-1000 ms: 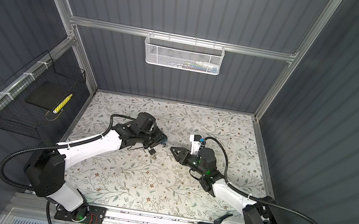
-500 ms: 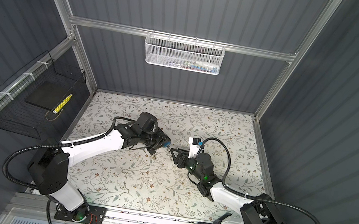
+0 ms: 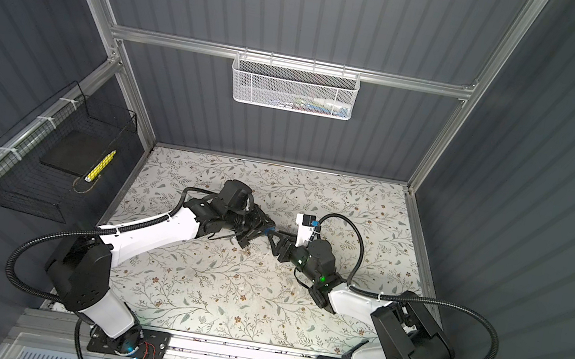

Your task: Unlock with the key

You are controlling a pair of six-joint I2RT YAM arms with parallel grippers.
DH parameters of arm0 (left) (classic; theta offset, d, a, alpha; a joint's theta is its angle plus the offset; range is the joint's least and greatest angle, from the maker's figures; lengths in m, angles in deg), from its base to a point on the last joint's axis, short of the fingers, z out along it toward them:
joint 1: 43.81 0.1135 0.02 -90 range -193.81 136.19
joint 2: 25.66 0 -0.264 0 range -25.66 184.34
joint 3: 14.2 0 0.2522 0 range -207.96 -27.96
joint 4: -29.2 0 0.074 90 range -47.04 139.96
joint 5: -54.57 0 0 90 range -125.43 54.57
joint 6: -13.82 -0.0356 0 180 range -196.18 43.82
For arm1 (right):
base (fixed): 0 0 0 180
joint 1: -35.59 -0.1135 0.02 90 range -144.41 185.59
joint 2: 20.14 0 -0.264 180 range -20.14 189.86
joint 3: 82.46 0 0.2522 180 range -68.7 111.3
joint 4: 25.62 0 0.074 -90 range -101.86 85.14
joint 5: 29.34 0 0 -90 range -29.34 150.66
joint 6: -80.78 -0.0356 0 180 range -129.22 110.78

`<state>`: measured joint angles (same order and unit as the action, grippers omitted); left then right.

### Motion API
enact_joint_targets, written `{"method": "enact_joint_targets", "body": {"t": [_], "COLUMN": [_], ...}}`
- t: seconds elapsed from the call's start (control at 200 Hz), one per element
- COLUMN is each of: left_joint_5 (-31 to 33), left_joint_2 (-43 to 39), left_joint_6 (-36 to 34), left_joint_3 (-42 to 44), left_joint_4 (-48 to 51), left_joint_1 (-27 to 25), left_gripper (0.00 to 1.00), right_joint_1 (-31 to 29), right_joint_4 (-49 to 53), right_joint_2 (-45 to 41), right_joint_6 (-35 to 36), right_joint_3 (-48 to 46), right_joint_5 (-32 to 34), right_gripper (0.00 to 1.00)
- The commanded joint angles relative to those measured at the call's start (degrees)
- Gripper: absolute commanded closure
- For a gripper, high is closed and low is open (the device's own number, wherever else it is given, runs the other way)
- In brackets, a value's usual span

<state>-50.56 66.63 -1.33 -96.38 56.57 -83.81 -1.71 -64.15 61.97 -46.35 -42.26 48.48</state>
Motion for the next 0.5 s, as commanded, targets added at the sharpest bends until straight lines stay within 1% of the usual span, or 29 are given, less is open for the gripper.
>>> {"method": "enact_joint_targets", "body": {"t": [0.0, 0.17, 0.23, 0.355, 0.495], "left_joint_5": [-2.0, -2.9, -3.1, -3.3, -3.3], "left_joint_2": [0.7, 1.0, 1.1, 1.2, 1.1], "left_joint_6": [1.0, 1.5, 2.0, 2.3, 2.4], "left_joint_3": [-1.3, -1.4, -1.2, -1.0, -1.0], "left_joint_4": [-2.4, -3.2, -3.6, -4.2, -4.3], "left_joint_1": [0.2, 0.2, 0.2, 0.2, 0.2], "left_gripper": [0.86, 0.85, 0.85, 0.85, 0.82], "right_joint_1": [-0.4, -0.4, -0.3, -0.3, -0.4], "right_joint_4": [-1.5, -1.1, -1.1, -0.5, -0.3], "right_joint_2": [1.2, 2.8, 3.4, 4.3, 4.5], "right_joint_6": [-0.3, -0.5, -0.5, -0.8, -1.1], "right_joint_3": [2.2, 3.8, 4.1, 5.1, 5.1], "right_joint_5": [0.1, 0.6, 1.3, 1.6, 1.6], "right_gripper": [0.49, 0.51, 0.54, 0.65, 0.80]}}
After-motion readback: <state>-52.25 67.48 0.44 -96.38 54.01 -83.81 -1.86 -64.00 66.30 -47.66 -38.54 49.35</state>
